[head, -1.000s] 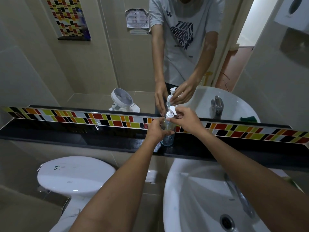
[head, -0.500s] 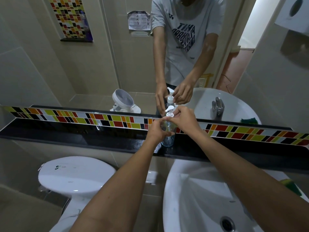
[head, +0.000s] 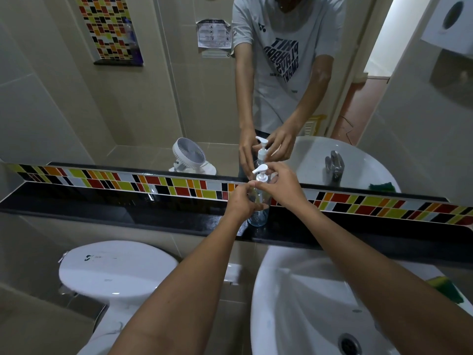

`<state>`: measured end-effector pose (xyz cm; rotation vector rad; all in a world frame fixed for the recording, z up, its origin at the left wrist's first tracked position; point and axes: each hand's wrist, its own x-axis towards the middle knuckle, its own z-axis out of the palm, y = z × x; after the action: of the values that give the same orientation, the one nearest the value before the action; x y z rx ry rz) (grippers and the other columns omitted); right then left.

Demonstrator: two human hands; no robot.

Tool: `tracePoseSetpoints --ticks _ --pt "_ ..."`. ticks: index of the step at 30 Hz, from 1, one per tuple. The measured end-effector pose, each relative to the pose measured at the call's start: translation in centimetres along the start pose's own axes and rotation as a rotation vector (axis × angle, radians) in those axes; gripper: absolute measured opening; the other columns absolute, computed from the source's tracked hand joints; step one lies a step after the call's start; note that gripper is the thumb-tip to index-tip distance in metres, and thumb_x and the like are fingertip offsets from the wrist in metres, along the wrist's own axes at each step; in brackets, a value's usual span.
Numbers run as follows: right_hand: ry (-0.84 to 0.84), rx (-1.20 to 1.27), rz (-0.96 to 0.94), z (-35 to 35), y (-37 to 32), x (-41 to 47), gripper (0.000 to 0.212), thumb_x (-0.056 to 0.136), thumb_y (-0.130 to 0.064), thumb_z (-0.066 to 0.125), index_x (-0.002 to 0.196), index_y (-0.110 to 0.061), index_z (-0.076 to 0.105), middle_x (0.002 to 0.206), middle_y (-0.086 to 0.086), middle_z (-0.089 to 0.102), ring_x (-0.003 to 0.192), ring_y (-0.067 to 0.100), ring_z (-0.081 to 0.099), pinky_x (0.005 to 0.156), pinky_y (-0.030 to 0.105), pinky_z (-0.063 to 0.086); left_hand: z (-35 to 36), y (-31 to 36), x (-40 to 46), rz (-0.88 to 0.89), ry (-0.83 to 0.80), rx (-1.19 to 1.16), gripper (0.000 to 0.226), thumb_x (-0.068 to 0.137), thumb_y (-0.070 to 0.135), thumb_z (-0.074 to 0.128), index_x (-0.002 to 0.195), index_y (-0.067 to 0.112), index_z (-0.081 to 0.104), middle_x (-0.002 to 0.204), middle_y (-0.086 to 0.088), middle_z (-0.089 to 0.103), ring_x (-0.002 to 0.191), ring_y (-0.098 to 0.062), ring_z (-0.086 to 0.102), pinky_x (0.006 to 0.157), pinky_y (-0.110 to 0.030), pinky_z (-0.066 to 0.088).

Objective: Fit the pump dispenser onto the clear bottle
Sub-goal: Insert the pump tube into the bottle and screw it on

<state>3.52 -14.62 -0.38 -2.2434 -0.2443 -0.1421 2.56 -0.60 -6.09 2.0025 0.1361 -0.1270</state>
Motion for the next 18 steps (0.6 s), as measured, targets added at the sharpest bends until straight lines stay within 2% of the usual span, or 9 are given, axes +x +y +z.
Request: tracePoseSetpoints --ticks 3,6,8,11,15,18 --pt "-0.087 0.047 -0.010 -0.7 0.3 -0.1 0.038 0.083 -0.023 0.087 0.117 -0.009 0.078 0.108 0.010 0.075 0.096 0.023 0.072 0.083 0.031 0.056 0.0 0.0 0.0 0.018 -0.008 0.017 0.068 0.075 0.010 0.092 0.137 0.011 0.064 0.102 -0.002 0.065 0.102 -0.027 0.068 0.087 -0.042 0.062" --pt "-0.086 0.087 0.057 -1.0 0.0 0.0 0.036 0.079 -0.022 0.091 0.107 -0.004 0.077 0.089 0.004 0.077 0.077 0.009 0.070 0.069 0.014 0.053 0.0 0.1 -0.1 0.027 -0.008 0.027 0.075 0.073 0.011 0.093 0.141 0.011 0.062 0.102 -0.002 0.063 0.097 -0.022 0.065 0.087 -0.041 0.062" --pt "-0.067 0.068 0.085 -0.6 -0.6 0.1 0.033 0.076 -0.025 0.093 0.097 -0.008 0.072 0.081 0.000 0.074 0.071 0.007 0.069 0.060 0.010 0.049 -0.1 0.2 -0.2 0.016 -0.006 0.032 0.072 0.073 0.011 0.093 0.138 0.010 0.064 0.101 -0.002 0.065 0.099 -0.026 0.068 0.089 -0.045 0.062" --pt "-0.001 0.007 0.072 -0.1 -1.2 -0.1 0.033 0.077 -0.029 0.092 0.084 -0.014 0.064 0.081 0.005 0.074 0.073 0.016 0.068 0.059 0.020 0.048 -0.2 0.4 -0.4 -0.002 -0.008 0.025 0.066 0.072 0.011 0.093 0.132 0.009 0.066 0.099 -0.002 0.066 0.106 -0.032 0.072 0.090 -0.047 0.063" --pt "0.017 -0.067 0.084 -0.6 -1.3 -0.7 0.051 0.073 -0.048 0.091 0.081 -0.003 0.069 0.076 0.009 0.075 0.075 0.026 0.073 0.071 0.049 0.062 -0.1 0.3 -0.3 -0.002 -0.004 0.042 0.065 0.072 0.013 0.094 0.130 0.008 0.066 0.096 -0.002 0.065 0.097 -0.026 0.069 0.092 -0.049 0.062" --pt "0.029 -0.087 0.115 -1.5 -1.6 -1.2 0.058 0.072 -0.054 0.089 0.082 0.000 0.071 0.077 0.014 0.075 0.076 0.029 0.073 0.075 0.052 0.061 0.0 0.2 -0.2 0.008 -0.014 0.030 0.071 0.073 0.010 0.093 0.138 0.011 0.064 0.095 -0.001 0.062 0.093 -0.021 0.064 0.092 -0.048 0.062"
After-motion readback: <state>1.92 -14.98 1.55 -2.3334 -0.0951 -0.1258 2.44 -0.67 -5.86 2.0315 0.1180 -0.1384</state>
